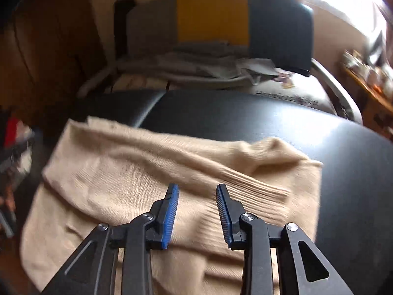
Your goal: Fold clothes
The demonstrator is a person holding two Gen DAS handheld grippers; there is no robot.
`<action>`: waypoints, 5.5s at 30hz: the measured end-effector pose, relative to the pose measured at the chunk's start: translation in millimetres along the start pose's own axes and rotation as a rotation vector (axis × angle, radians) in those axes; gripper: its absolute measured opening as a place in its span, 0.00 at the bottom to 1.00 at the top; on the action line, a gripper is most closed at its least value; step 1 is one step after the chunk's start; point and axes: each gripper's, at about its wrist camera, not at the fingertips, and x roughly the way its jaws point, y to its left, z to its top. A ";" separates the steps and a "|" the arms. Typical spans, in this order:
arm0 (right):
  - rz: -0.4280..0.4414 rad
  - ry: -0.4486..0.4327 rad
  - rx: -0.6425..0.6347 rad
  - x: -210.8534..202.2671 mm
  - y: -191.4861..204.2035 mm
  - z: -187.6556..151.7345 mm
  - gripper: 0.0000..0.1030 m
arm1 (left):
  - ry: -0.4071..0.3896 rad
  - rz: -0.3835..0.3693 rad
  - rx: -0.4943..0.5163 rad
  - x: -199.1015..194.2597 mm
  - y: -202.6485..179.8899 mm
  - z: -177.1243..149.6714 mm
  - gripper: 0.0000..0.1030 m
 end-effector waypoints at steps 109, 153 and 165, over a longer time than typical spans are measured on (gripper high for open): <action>0.737 0.117 0.457 -121.5 10.1 -284.6 0.12 | 0.345 -0.750 -0.233 -180.8 30.9 -225.8 0.07; 0.935 0.040 0.632 -85.6 11.1 -264.4 1.00 | 0.402 -0.728 -0.361 -114.8 32.4 -226.6 0.10; 0.641 0.086 0.603 -111.9 5.5 -273.6 0.07 | 0.405 -0.704 -0.328 -117.0 30.3 -227.2 0.10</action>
